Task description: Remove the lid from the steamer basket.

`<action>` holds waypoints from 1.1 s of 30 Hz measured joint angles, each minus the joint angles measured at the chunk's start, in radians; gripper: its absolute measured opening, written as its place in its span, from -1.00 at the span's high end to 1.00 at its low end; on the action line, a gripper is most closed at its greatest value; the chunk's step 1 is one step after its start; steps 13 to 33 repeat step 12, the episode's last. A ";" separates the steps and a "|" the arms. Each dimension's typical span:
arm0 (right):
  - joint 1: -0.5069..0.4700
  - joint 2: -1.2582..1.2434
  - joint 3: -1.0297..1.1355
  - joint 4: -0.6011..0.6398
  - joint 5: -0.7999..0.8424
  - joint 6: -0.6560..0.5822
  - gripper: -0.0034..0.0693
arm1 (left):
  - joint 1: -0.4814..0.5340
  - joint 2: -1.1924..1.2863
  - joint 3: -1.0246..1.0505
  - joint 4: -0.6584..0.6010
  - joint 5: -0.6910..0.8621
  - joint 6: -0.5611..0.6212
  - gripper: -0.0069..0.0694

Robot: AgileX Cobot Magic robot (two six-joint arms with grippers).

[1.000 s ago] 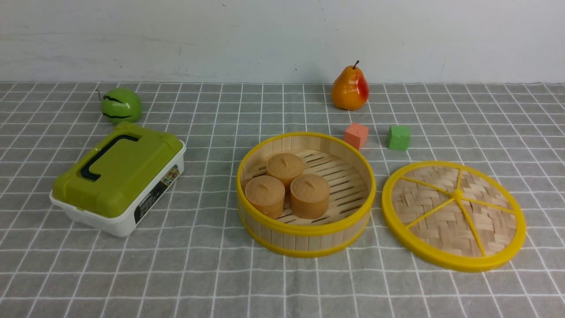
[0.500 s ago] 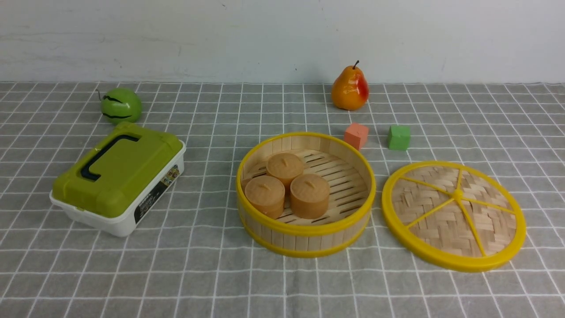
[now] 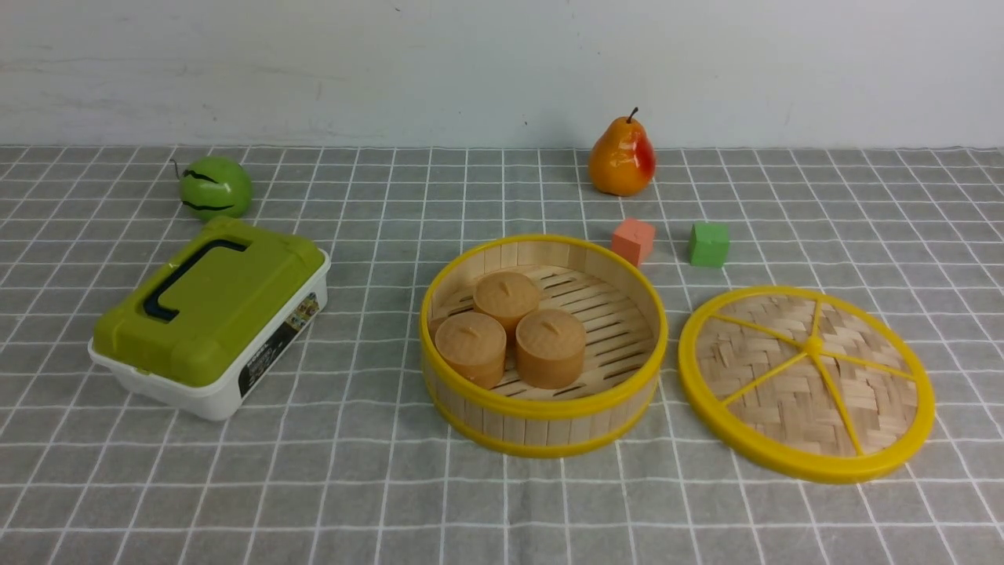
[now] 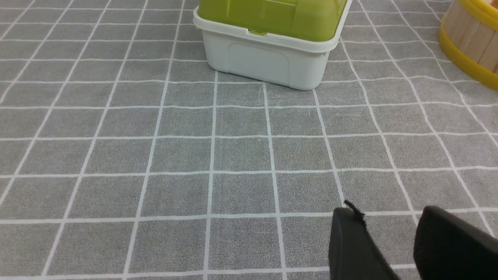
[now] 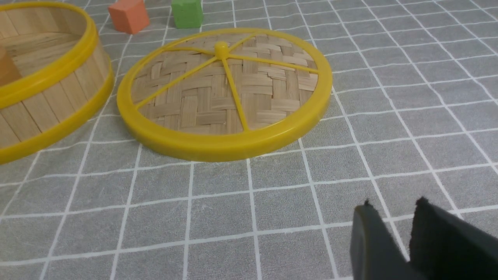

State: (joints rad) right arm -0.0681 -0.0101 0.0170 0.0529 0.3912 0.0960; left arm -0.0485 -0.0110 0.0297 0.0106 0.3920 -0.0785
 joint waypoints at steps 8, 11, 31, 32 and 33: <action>0.000 0.000 0.000 0.000 0.000 0.000 0.50 | 0.000 0.000 0.000 0.000 0.000 0.000 0.19; 0.000 0.000 0.000 0.000 0.000 0.000 0.48 | 0.000 0.000 0.000 0.000 0.000 0.000 0.19; 0.000 0.000 0.000 0.000 0.000 0.000 0.48 | 0.000 0.000 0.000 0.000 0.000 0.000 0.19; 0.000 0.000 0.000 0.000 0.000 0.000 0.48 | 0.000 0.000 0.000 0.000 0.000 0.000 0.19; 0.000 0.000 0.000 0.000 0.000 0.000 0.48 | 0.000 0.000 0.000 0.000 0.000 0.000 0.19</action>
